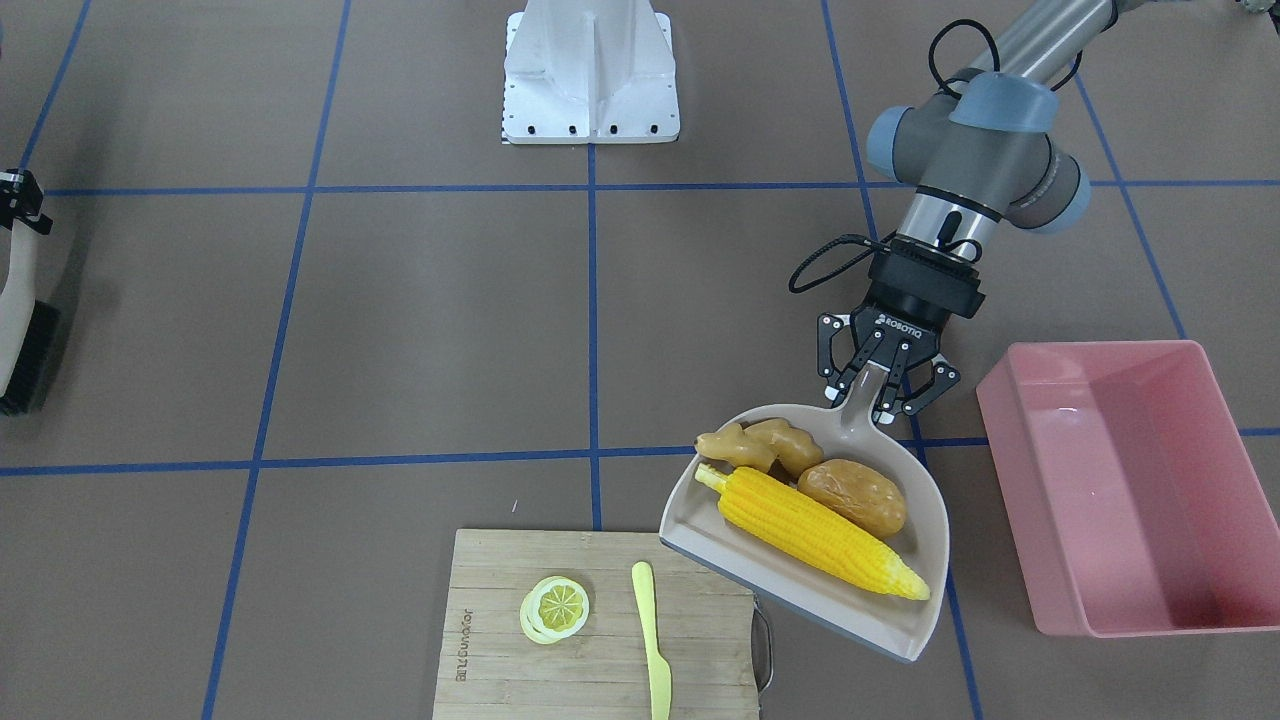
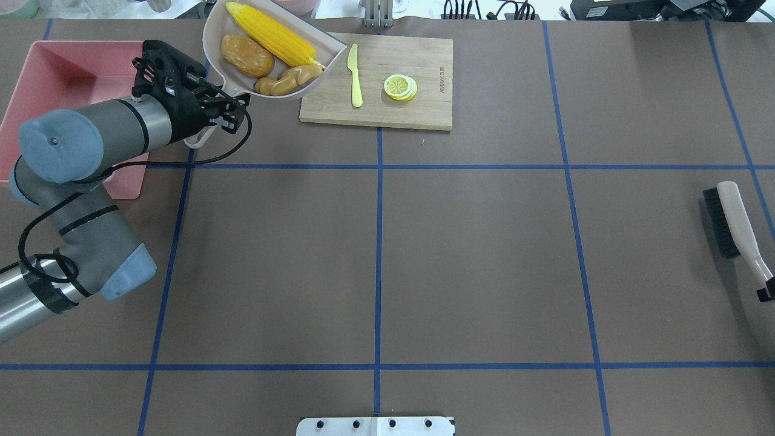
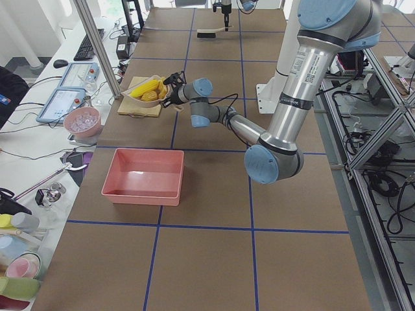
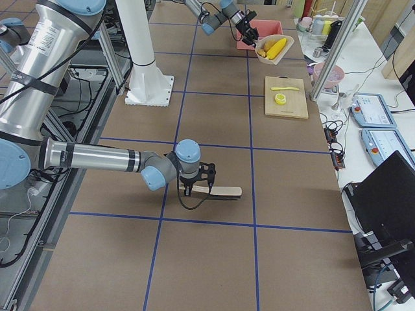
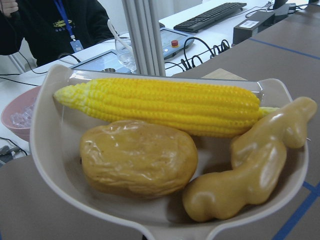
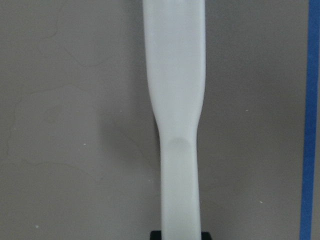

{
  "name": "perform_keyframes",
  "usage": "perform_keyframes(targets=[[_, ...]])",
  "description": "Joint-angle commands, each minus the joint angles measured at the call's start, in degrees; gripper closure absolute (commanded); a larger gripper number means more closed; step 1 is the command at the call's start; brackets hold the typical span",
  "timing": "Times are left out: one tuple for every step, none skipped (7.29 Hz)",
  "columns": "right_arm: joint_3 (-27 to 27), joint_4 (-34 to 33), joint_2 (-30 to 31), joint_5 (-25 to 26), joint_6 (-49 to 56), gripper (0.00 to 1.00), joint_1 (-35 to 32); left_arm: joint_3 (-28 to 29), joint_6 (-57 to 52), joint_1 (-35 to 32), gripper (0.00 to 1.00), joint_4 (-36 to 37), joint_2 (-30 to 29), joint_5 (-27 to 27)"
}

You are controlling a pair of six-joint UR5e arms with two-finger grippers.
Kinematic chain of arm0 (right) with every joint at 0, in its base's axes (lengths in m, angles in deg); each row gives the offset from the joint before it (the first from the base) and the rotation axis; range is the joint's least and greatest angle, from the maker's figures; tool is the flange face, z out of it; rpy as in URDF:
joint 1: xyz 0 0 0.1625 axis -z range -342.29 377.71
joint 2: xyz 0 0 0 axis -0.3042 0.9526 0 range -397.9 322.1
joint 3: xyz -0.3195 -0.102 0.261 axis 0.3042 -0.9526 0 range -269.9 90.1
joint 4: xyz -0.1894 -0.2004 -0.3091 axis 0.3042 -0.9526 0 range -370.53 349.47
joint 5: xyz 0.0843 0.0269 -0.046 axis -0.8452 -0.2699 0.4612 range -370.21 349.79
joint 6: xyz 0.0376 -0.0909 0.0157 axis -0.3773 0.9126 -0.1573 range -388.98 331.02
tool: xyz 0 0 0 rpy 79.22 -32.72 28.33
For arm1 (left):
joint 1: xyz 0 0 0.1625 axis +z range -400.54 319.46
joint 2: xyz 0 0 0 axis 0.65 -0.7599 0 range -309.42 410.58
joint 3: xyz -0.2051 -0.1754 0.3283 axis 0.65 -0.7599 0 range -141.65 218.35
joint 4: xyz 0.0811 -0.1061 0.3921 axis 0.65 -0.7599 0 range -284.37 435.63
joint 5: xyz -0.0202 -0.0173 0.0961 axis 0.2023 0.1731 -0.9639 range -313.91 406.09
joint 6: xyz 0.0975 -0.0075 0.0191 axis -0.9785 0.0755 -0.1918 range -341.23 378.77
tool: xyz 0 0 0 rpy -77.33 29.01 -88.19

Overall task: Sweep and dump trash into bin
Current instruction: 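Carry the loaded dustpan with the left gripper over the pink bin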

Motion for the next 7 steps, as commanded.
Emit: perform_keyframes(targets=[[-0.2, 0.0, 0.4, 0.0, 0.5, 1.0, 0.0, -2.4, 3.8, -1.6, 1.0, 0.0, 1.0, -0.8], [-0.3, -0.1, 0.5, 0.0, 0.5, 1.0, 0.1, -4.2, 9.2, -2.0, 1.0, -0.2, 3.3, -0.2], [-0.4, -0.1, 0.5, 0.1, 0.5, 1.0, 0.1, -7.2, 13.0, -2.8, 1.0, -0.3, 7.3, 0.6], [-0.5, -0.1, 0.4, 0.2, 0.5, 0.94, 0.2, -10.1, 17.1, -5.3, 1.0, -0.5, 12.1, 4.7], [-0.5, -0.1, 0.4, 0.2, 0.5, 0.88, 0.2, -11.8, 22.7, -8.0, 1.0, -2.3, 17.0, 9.0], [-0.5, -0.1, 0.3, 0.3, 0.5, 0.76, 0.3, -11.8, 27.6, -9.4, 1.0, -7.1, 21.4, 11.7], [-0.8, -0.1, 0.1, 0.5, 0.5, 0.58, 0.3, -11.8, 31.3, -10.9, 1.0, -10.9, 24.8, 13.1]])
